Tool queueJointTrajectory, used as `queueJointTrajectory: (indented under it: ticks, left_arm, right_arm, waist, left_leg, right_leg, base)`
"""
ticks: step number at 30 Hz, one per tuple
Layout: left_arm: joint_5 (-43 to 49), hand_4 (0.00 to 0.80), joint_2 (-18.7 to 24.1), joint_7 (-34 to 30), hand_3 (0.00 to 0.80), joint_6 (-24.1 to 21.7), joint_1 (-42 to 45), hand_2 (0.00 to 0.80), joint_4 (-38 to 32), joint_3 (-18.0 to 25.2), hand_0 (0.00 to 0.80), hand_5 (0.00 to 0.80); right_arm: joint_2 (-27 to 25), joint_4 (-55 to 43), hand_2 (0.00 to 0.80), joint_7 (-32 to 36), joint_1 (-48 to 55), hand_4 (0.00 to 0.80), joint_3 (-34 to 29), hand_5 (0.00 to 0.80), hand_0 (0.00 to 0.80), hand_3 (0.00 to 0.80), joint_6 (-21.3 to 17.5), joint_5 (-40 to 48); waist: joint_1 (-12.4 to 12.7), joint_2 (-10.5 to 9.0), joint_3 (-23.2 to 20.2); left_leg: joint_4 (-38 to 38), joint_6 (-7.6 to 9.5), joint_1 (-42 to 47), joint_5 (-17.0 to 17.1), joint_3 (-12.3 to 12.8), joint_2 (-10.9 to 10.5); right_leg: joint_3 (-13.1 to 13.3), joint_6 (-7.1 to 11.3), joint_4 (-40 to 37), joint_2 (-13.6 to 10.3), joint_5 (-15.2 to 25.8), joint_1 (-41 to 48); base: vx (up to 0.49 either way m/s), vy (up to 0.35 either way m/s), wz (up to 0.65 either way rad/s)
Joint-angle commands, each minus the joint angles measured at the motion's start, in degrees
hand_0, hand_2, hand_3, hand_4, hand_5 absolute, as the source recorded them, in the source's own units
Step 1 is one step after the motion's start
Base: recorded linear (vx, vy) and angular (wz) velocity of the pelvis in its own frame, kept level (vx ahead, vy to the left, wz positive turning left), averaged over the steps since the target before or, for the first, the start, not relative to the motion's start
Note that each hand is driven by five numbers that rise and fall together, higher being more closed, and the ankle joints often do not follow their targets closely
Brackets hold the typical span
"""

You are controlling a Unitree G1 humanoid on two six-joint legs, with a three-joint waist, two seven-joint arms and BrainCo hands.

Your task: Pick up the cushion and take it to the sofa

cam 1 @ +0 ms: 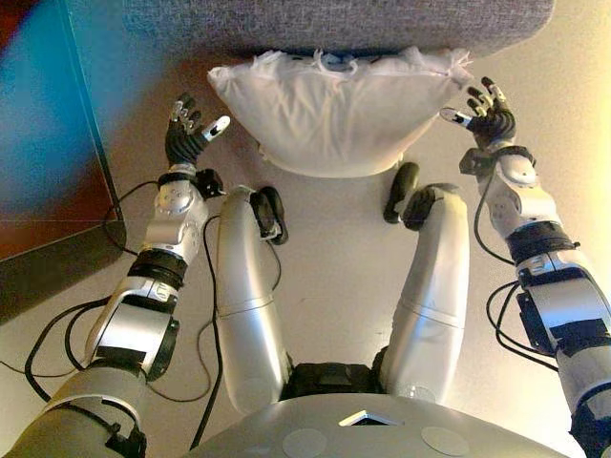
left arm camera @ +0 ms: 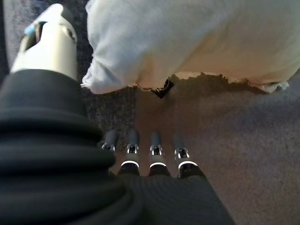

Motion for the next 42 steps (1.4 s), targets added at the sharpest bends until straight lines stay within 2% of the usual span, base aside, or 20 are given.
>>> queueJointTrajectory:
  ticks: [1,5,8,14,22,25,29,36,37,38,39,40,41,42]
  left_arm:
    - [-2.8,0.000,1.5,-2.3,0.000,0.1,-2.7,0.000,1.5,-0.3,0.000,0.000]
    - [-4.1,0.000,2.6,-3.9,0.000,2.8,-5.2,0.000,3.7,-1.2,0.000,0.000]
    - [-4.7,0.000,3.4,-4.8,0.000,3.7,-8.1,0.000,7.0,-1.9,0.000,0.000]
    - [-5.1,0.000,4.7,-7.2,0.000,4.7,-12.4,0.000,9.2,-4.0,0.000,0.000]
    - [-7.9,0.000,5.5,-6.5,0.000,8.3,-16.0,0.000,12.4,-5.4,0.000,0.000]
    - [-9.0,0.000,5.6,-10.4,0.000,8.6,-16.2,0.000,13.4,-5.5,0.000,0.000]
    - [-11.1,0.000,5.2,-19.4,0.000,8.4,-16.4,0.000,11.3,-7.4,0.000,0.000]
    - [-10.5,0.000,5.1,-24.9,0.000,13.4,-18.1,0.000,8.2,-11.0,0.000,0.000]
    - [-10.2,0.100,5.1,-25.2,0.100,14.2,-18.3,0.100,8.4,-11.5,0.100,0.100]
    - [-10.6,0.342,5.0,-25.2,0.342,15.2,-18.6,0.342,8.5,-12.0,0.342,0.342]
    - [-10.9,0.467,5.1,-25.5,0.467,15.7,-18.8,0.467,8.6,-12.4,0.467,0.467]
    - [-10.8,0.643,5.0,-25.8,0.643,16.0,-18.8,0.643,8.8,-12.6,0.643,0.643]
    - [-10.8,0.765,5.2,-26.1,0.765,16.2,-19.2,0.765,9.0,-13.3,0.765,0.765]
    - [-10.7,0.800,5.3,-26.2,0.800,16.2,-19.4,0.800,9.0,-13.6,0.800,0.800]
  right_arm:
    - [-1.6,0.8,0.000,4.8,-1.3,0.000,1.2,0.000,0.000,0.000,-0.9,-0.1]
    - [-1.9,0.7,0.000,10.8,-3.6,0.000,2.8,0.000,0.000,0.000,-0.7,1.9]
    - [-2.1,2.9,0.000,11.9,-6.0,0.000,4.5,0.000,0.000,0.000,-0.5,0.4]
    - [-2.8,4.5,0.000,14.9,-9.7,0.000,7.3,0.000,0.000,0.000,-0.4,-0.3]
    - [-3.0,3.5,0.000,18.8,-13.6,0.000,10.8,0.000,0.000,0.000,0.3,0.4]
    - [-2.8,4.1,0.000,19.5,-14.9,0.000,11.6,0.000,0.000,0.000,0.1,0.5]
    - [-3.1,2.5,0.000,20.0,-16.2,0.000,13.0,0.000,0.000,0.000,1.4,0.5]
    - [-3.7,2.0,0.000,22.1,-17.4,0.000,15.0,0.000,0.000,0.000,4.3,-4.5]
    - [-3.9,2.3,0.000,22.1,-17.6,0.000,15.6,0.000,0.000,0.000,4.8,-6.2]
    - [-4.1,2.6,0.129,22.8,-18.0,0.129,16.4,0.129,0.129,0.129,5.5,-7.6]
    - [-4.3,2.7,0.301,23.1,-18.3,0.301,17.0,0.301,0.301,0.301,5.8,-8.2]
    - [-4.5,2.8,0.800,23.2,-18.6,0.800,17.8,0.800,0.800,0.800,5.6,-8.0]
    - [-4.4,2.8,0.800,23.0,-19.0,0.800,18.4,0.800,0.800,0.800,5.4,-7.5]
    - [-4.4,2.7,0.800,22.7,-19.1,0.800,18.7,0.800,0.800,0.800,5.1,-7.0]
  waist:
    - [-0.8,0.65,-0.5]
    - [-0.9,0.39,-0.5]
    - [-1.1,0.23,-0.5]
    - [-1.1,0.40,-0.5]
    - [-1.3,0.76,-0.5]
    - [-1.2,1.02,-0.5]
    - [-1.2,1.25,-0.5]
    - [-1.3,1.52,-0.5]
    - [-1.3,1.50,-0.5]
    - [-1.3,1.49,-0.5]
    - [-1.3,1.47,-0.5]
    - [-1.3,1.45,-0.5]
    - [-1.3,1.41,-0.5]
    - [-1.2,1.39,-0.5]
  left_leg:
    - [-3.9,1.30,-1.4,3.6,1.3,-1.0]
    - [-3.7,1.07,-2.1,3.7,1.4,-0.7]
    - [-3.3,1.10,-2.4,3.4,1.6,-0.3]
    - [-3.2,1.03,-3.1,3.2,1.7,-0.1]
    - [-2.4,1.03,-4.7,2.8,2.1,0.0]
    - [-1.8,1.02,-5.0,2.3,2.2,0.1]
    - [-2.0,1.01,-5.7,2.3,2.4,0.3]
    - [-1.3,1.12,-6.6,2.1,2.7,0.8]
    - [-1.1,1.15,-6.7,2.0,2.7,0.9]
    - [-1.0,1.20,-6.7,2.0,2.6,1.0]
    - [-0.9,1.23,-6.8,2.0,2.6,1.0]
    - [-0.8,1.32,-6.9,2.0,2.7,1.1]
    - [-0.7,1.30,-6.9,2.0,2.6,1.1]
    - [-0.6,1.29,-6.9,2.0,2.6,1.2]
  right_leg:
    - [2.4,-0.10,1.7,-0.4,-4.1,2.6]
    - [2.4,0.07,1.9,-0.7,-3.9,1.9]
    - [2.5,0.05,2.1,-1.0,-4.1,1.5]
    - [2.6,-0.06,2.1,-1.8,-4.0,0.5]
    - [3.1,-0.07,2.3,-2.3,-3.9,-1.3]
    - [3.3,-0.14,2.8,-2.6,-4.1,-1.8]
    - [3.4,-0.28,2.7,-2.8,-4.0,-2.5]
    - [3.9,-0.08,3.0,-3.2,-3.6,-3.3]
    - [3.9,-0.05,3.0,-3.2,-3.5,-3.4]
    - [4.0,-0.01,3.0,-3.3,-3.3,-3.5]
    - [4.0,0.01,3.0,-3.3,-3.2,-3.6]
    - [4.1,0.00,3.0,-3.4,-3.1,-3.7]
    - [4.1,0.03,2.9,-3.4,-3.0,-3.7]
    - [4.0,0.07,2.9,-3.4,-2.9,-3.6]
  base:
    - [-0.035,0.015,-0.02]
    - [-0.018,0.005,-0.01]
    - [0.000,0.000,0.00]
    - [0.000,0.000,0.00]
    - [0.000,0.000,0.00]
    - [0.000,0.000,0.00]
    - [0.000,0.000,0.00]
    - [0.000,0.000,0.00]
    - [0.010,0.002,0.05]
    - [0.008,0.000,0.07]
    - [0.007,0.002,0.07]
    - [0.002,-0.005,0.04]
    - [0.000,0.000,0.00]
    - [0.000,0.000,0.00]
